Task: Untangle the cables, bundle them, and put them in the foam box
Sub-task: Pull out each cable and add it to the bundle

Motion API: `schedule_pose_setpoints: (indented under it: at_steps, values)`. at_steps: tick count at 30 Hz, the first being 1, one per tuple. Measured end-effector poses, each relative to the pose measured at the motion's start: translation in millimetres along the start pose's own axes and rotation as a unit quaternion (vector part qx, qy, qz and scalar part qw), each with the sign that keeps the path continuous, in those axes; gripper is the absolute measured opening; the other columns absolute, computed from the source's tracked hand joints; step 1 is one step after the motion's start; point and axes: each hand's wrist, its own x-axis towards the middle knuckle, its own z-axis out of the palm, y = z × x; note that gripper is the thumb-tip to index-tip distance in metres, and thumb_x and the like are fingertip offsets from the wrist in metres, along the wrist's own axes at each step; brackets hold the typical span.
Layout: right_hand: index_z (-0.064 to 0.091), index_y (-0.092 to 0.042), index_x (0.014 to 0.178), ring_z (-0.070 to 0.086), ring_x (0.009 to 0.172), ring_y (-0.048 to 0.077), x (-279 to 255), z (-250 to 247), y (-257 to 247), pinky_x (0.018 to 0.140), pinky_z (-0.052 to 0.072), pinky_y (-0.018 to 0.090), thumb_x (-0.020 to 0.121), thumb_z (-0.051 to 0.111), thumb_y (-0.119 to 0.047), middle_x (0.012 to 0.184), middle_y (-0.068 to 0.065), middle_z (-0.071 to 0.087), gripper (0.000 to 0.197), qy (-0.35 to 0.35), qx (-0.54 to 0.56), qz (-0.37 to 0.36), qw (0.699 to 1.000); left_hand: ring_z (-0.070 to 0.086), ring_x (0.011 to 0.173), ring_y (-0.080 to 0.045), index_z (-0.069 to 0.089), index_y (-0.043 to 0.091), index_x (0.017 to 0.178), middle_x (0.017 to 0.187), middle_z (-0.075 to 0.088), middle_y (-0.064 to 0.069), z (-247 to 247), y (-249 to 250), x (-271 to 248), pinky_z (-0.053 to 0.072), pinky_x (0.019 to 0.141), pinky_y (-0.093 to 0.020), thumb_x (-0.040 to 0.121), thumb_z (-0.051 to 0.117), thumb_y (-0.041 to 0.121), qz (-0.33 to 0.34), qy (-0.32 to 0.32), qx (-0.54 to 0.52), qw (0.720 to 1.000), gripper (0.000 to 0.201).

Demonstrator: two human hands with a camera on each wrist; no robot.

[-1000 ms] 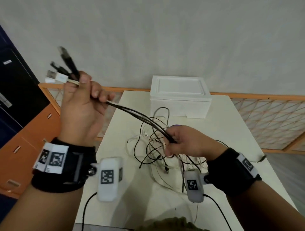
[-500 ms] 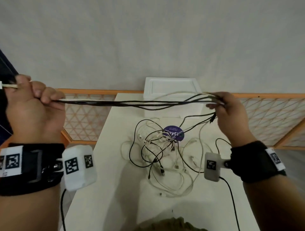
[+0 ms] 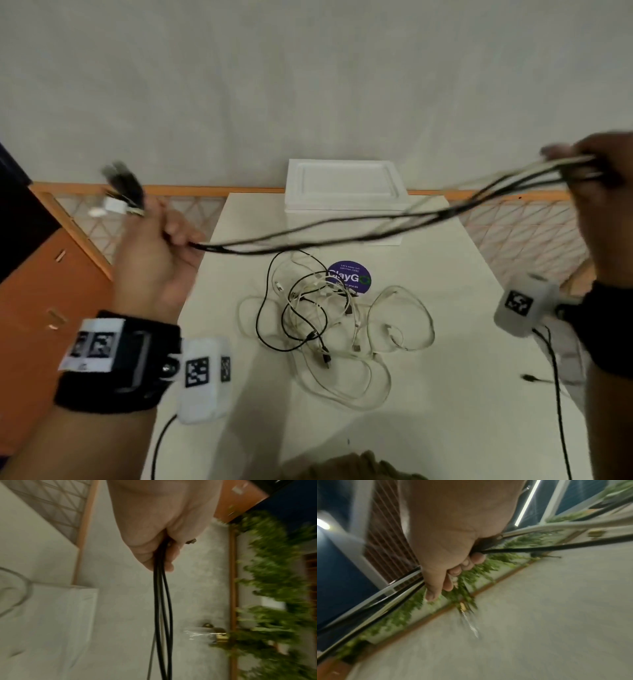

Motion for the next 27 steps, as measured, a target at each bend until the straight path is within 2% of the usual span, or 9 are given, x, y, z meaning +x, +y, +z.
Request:
schedule_pose_setpoints:
  at_steps: [3,5,7,12,16,18,22,25,27]
  values:
    - [0.067,-0.017,0.095,0.062,0.079,0.035,-29.7,35.4,-13.6,0.067,0.049,0.037,0.081,0.062,-0.031,0.087,0.014,0.066,0.021,-0.097,0.002,0.069,0.993,0.064,0.056,-0.007,0.054,0.015,0.081,0.063,0.064,0.003,-23.2,-45.1,1.4,0.056,0.057,-0.023,0.096,0.047,0.029,-0.121,0.016,0.063,0.99,0.021]
    - [0.063,-0.018,0.117,0.059,0.104,0.031,-60.1,78.7,-1.4,0.081,0.045,0.033,0.073,0.077,-0.035,0.115,0.012,0.063,0.05,-0.365,-0.039,0.143,0.919,0.072,0.071,-0.014,0.058,0.01,0.086,0.079,0.073,-0.004,-35.5,-74.8,-5.0,0.06,0.063,-0.028,0.092,0.051,0.025,-0.192,0.019,0.091,0.977,0.017]
    - [0.045,-0.021,0.137,0.043,0.128,0.024,-76.8,106.9,-3.5,0.102,0.033,0.03,0.067,0.083,-0.037,0.14,0.006,0.047,0.081,-0.505,-0.016,0.152,0.849,0.073,0.077,-0.016,0.062,0.007,0.089,0.087,0.074,-0.006,-40.3,-93.6,-12.2,0.06,0.067,-0.03,0.093,0.052,0.018,-0.231,0.018,0.105,0.967,0.015]
    - [0.06,-0.021,0.124,0.054,0.118,0.015,-74.2,131.3,-89.2,0.101,0.037,0.023,0.081,0.072,-0.03,0.125,-0.002,0.059,0.045,-0.34,0.218,0.053,0.913,0.073,0.073,-0.017,0.067,0.008,0.085,0.079,0.074,-0.005,-30.4,-123.1,-29.0,0.058,0.068,-0.029,0.088,0.059,0.007,-0.262,0.009,0.16,0.952,0.009]
    - [0.04,-0.033,0.139,0.055,0.115,0.01,-54.3,117.9,-179.9,0.1,0.044,0.028,0.083,0.065,-0.043,0.13,-0.004,0.055,0.061,-0.33,0.389,-0.021,0.86,0.071,0.069,-0.021,0.069,0.007,0.081,0.076,0.073,-0.008,-20.5,-134.2,-43.5,0.057,0.059,-0.024,0.085,0.063,0.002,-0.25,-0.03,0.238,0.938,0.008]
    - [0.027,-0.034,0.145,0.046,0.123,0.01,-49.0,117.4,-209.9,0.105,0.038,0.027,0.086,0.062,-0.045,0.139,-0.003,0.046,0.069,-0.371,0.364,-0.096,0.849,0.068,0.071,-0.023,0.069,0.004,0.08,0.077,0.071,-0.012,-19.8,-136.1,-51.2,0.055,0.061,-0.025,0.089,0.06,0.002,-0.23,-0.082,0.284,0.927,0.013]
    - [0.061,-0.01,0.122,0.054,0.109,0.02,-51.9,129.7,-242.9,0.09,0.041,0.022,0.084,0.06,-0.006,0.116,0.01,0.059,0.037,-0.311,0.354,-0.232,0.851,0.063,0.076,-0.023,0.068,0.003,0.079,0.077,0.067,-0.013,-24.5,-134.0,-65.2,0.053,0.065,-0.026,0.094,0.05,-0.001,-0.229,-0.119,0.281,0.924,0.024]
    - [0.068,-0.007,0.104,0.056,0.095,0.014,-69.4,133.0,-254.7,0.08,0.043,0.021,0.08,0.06,0.001,0.1,0.008,0.062,0.027,-0.273,0.43,-0.248,0.824,0.06,0.099,-0.022,0.061,0.011,0.103,0.104,0.065,-0.011,-33.3,-137.6,-73.8,0.049,0.078,-0.029,0.099,0.039,0.006,-0.252,-0.117,0.288,0.917,0.023]
    - [0.062,-0.011,0.114,0.054,0.098,0.011,-81.6,132.4,-255.4,0.085,0.043,0.022,0.083,0.063,-0.009,0.106,0.006,0.061,0.03,-0.277,0.476,-0.206,0.809,0.056,0.104,-0.024,0.046,0.003,0.13,0.128,0.053,-0.021,-40.7,-142.7,-77.4,0.049,0.082,-0.033,0.103,0.025,0.005,-0.284,-0.083,0.249,0.922,0.034]
